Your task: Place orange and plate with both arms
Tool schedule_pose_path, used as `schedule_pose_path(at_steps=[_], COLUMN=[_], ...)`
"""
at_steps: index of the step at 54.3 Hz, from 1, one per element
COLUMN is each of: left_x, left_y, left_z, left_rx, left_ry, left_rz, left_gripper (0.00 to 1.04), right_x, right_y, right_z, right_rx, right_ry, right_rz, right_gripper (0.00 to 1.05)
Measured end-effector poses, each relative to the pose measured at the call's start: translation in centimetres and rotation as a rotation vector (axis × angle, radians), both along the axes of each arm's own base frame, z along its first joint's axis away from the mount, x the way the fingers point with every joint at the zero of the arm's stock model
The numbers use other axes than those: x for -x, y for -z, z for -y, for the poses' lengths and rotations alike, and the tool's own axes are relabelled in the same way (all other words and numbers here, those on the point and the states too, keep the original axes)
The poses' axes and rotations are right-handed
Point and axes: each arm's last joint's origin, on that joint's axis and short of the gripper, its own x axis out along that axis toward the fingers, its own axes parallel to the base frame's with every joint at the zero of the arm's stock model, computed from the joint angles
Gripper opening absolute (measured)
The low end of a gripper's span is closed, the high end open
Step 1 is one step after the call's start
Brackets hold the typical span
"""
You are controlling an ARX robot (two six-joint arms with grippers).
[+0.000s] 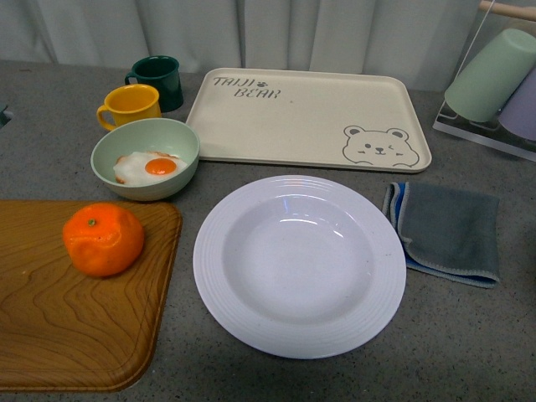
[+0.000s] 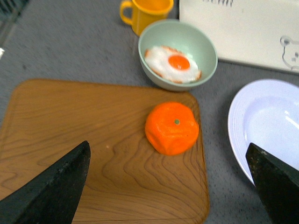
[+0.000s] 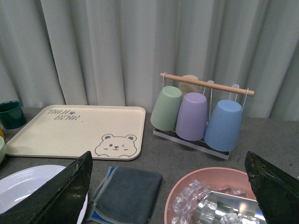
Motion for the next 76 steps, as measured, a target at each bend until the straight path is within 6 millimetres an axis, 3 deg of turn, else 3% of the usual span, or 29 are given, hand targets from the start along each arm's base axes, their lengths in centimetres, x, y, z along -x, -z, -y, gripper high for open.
schedule_pose_path(at_steps=[3,16,31,63,76], left_x=[-2.0,-7.5,-10.8,-12.1,-12.4], left_y=[0.8,2.9,6.0,7.8,7.6], left_z=[0.5,1.0,1.4,2.8,2.9], left_rx=[0.004,-0.032,-0.040,-0.012,-0.021], left_ry=[0.043,0.075,0.091,0.148,0.143], left_rz=[-0.093,-0.252,-0.381,-0.489,-0.480], left_gripper=[0.98,0.98,0.98,0.98,0.66], right_x=[0.0,0.0,0.0,0.0,0.0], right_y=[0.0,0.0,0.0,0.0,0.0], right_z=[0.0,0.0,0.0,0.0,0.0], right_rx=[0.000,0.000,0.000,0.000,0.000], right_ry=[0.000,0.000,0.000,0.000,0.000], right_rz=[0.000,0.000,0.000,0.000,0.000], right_gripper=[0.95,0.95,0.95,0.95,0.95])
